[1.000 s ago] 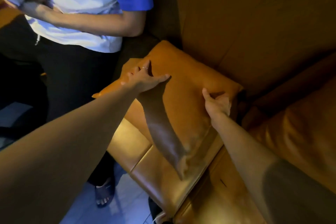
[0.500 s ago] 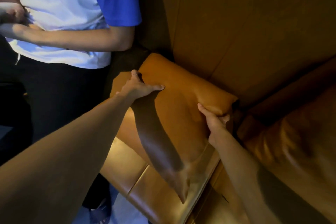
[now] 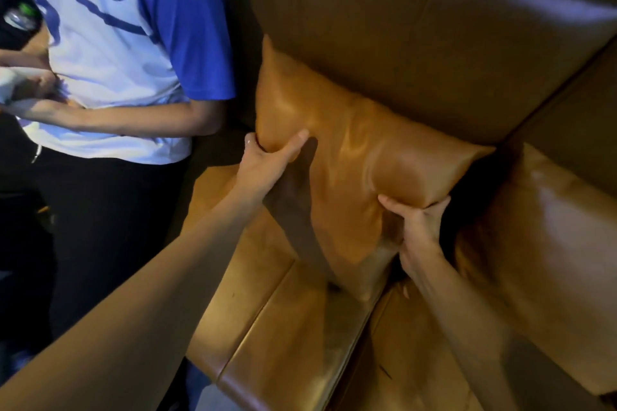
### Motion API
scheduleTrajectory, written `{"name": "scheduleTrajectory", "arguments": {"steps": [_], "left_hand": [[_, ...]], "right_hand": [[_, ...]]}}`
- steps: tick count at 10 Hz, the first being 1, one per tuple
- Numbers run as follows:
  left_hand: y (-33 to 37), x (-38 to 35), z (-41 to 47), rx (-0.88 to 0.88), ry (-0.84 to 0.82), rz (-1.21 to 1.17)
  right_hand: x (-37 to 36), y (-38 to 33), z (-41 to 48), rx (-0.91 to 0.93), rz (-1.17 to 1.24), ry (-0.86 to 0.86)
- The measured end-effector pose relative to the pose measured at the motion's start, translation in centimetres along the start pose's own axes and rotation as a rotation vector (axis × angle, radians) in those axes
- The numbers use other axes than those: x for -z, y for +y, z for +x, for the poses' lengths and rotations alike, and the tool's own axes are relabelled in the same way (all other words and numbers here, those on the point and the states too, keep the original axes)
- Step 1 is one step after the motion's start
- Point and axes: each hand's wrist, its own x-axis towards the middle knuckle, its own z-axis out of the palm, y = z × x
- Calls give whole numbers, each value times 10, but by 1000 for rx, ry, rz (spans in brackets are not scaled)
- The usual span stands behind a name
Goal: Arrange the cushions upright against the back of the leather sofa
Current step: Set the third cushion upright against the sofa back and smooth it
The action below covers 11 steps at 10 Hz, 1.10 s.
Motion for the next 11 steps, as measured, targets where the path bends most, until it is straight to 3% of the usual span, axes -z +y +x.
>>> {"name": "scheduleTrajectory", "arguments": {"steps": [1, 4, 6, 8, 11], "left_hand": [[23, -14, 2, -47, -24, 20], [6, -48, 22, 9, -91, 86], [1, -64, 30, -31, -8, 139], [-4, -64, 41, 8, -84, 188], [11, -41, 27, 2, -240, 648]], "right_hand": [[10, -29, 5, 95, -28, -29], [19, -21, 33, -127, -169, -143], [11, -12, 43, -89, -238, -70], [7, -3, 52, -78, -359, -43], [9, -16, 51, -101, -656, -86]]}}
